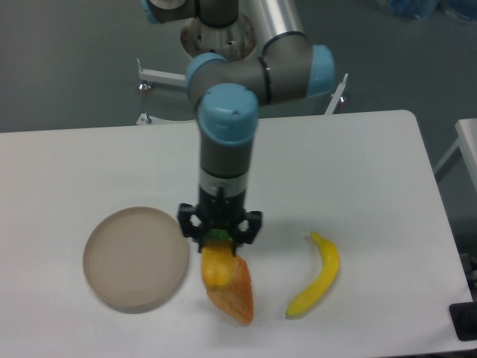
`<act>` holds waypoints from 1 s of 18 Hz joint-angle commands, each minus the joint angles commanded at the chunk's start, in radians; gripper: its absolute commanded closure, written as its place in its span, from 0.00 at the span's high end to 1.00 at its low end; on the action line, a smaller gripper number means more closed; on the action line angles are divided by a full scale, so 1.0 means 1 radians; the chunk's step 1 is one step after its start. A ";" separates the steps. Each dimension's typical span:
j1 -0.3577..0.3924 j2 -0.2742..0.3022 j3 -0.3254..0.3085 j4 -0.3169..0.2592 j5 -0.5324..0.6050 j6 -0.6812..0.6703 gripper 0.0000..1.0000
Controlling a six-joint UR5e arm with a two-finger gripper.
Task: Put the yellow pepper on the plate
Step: 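Carry the yellow pepper over toward the beige plate, then lower the yellow pepper onto the plate and open the gripper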
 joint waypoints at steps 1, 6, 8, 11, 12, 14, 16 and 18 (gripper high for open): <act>-0.012 -0.003 -0.023 0.003 0.005 0.000 0.49; -0.057 -0.011 -0.085 0.026 0.006 0.002 0.49; -0.080 -0.009 -0.120 0.069 0.006 0.002 0.49; -0.104 -0.012 -0.143 0.089 0.006 0.005 0.49; -0.106 -0.020 -0.141 0.089 0.008 0.003 0.49; -0.111 -0.034 -0.146 0.089 0.011 0.000 0.49; -0.135 -0.046 -0.147 0.103 0.012 -0.012 0.49; -0.155 -0.060 -0.155 0.161 0.015 -0.014 0.49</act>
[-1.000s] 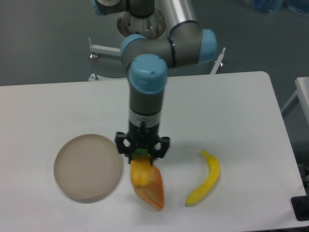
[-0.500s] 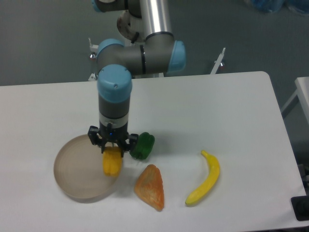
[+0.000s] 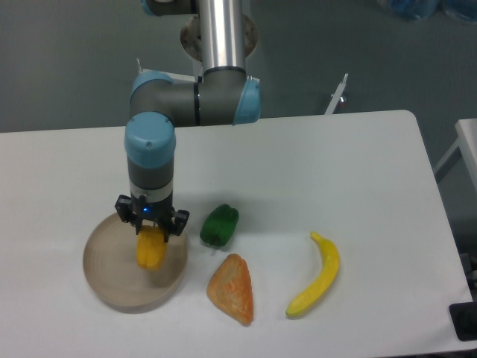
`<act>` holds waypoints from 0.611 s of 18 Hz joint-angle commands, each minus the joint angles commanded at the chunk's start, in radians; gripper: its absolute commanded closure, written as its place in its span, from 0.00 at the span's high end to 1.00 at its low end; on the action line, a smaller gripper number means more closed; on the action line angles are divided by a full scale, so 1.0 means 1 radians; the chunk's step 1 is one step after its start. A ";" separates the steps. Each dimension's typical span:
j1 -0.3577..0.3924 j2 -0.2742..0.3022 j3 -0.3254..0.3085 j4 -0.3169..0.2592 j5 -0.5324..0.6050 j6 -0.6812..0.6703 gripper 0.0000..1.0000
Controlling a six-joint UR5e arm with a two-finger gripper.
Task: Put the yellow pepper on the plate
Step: 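Lower the yellow pepper onto the plate and open the gripper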
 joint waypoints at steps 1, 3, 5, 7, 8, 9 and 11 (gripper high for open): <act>-0.005 -0.006 -0.003 0.008 0.002 0.000 0.49; -0.014 -0.011 -0.011 0.014 0.006 0.000 0.49; -0.017 -0.009 -0.012 0.016 0.005 -0.002 0.49; -0.020 -0.014 -0.012 0.016 0.005 -0.002 0.49; -0.020 -0.020 -0.014 0.016 0.005 -0.002 0.49; -0.020 -0.022 -0.014 0.016 0.005 0.000 0.49; -0.019 -0.025 -0.014 0.016 0.005 0.000 0.49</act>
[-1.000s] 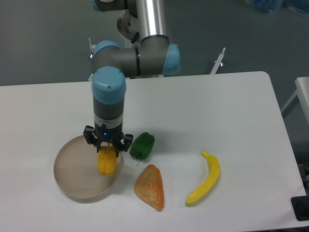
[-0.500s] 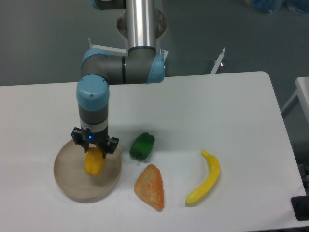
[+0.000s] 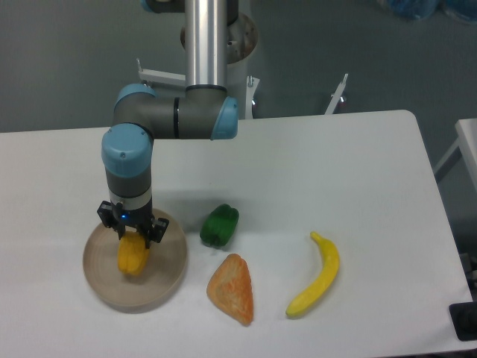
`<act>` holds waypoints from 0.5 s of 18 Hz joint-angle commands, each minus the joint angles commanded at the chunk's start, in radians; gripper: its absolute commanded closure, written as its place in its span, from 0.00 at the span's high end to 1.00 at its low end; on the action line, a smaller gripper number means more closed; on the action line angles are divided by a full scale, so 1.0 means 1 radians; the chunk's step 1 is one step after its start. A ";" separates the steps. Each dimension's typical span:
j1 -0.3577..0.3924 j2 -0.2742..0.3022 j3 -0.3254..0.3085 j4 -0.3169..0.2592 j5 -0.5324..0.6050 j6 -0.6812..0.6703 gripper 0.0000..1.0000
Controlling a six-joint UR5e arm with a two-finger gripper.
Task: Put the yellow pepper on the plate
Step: 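Lower the yellow pepper onto the plate and open the gripper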
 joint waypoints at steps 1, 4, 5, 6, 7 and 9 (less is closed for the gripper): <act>0.000 -0.002 0.002 0.000 0.000 0.002 0.49; 0.000 0.002 0.000 0.000 0.000 0.003 0.57; 0.000 0.005 0.000 0.000 0.002 0.003 0.76; 0.000 0.005 0.000 0.000 0.002 0.003 0.95; 0.000 0.006 0.002 0.000 0.000 0.002 1.00; 0.002 0.015 0.003 -0.002 -0.002 0.000 1.00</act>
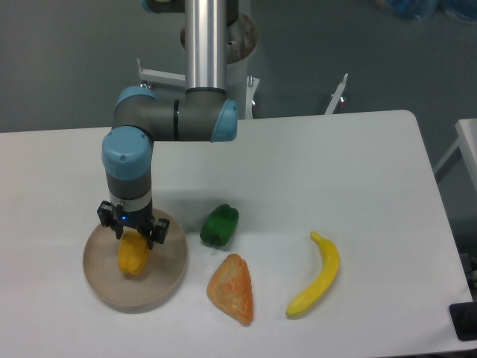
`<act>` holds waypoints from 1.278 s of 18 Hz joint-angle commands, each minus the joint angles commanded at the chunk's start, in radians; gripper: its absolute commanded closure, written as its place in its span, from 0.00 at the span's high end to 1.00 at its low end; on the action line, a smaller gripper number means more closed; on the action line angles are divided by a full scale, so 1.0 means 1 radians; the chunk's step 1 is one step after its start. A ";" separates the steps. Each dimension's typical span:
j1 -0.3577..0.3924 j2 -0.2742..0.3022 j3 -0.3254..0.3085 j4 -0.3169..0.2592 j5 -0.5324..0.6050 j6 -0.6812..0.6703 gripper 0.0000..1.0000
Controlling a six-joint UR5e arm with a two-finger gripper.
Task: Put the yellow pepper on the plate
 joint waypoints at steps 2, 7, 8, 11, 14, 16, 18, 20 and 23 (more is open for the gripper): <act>0.006 0.017 0.003 -0.002 -0.002 0.000 1.00; 0.127 0.087 0.005 -0.009 0.003 0.024 1.00; 0.161 0.098 0.003 -0.009 0.003 0.044 1.00; 0.251 0.115 0.009 -0.009 0.030 0.132 1.00; 0.325 0.117 0.017 -0.012 0.092 0.291 1.00; 0.359 0.106 0.029 -0.009 0.133 0.354 1.00; 0.386 0.077 0.044 -0.009 0.178 0.454 1.00; 0.417 0.040 0.081 -0.006 0.186 0.512 1.00; 0.433 0.006 0.127 -0.006 0.187 0.572 1.00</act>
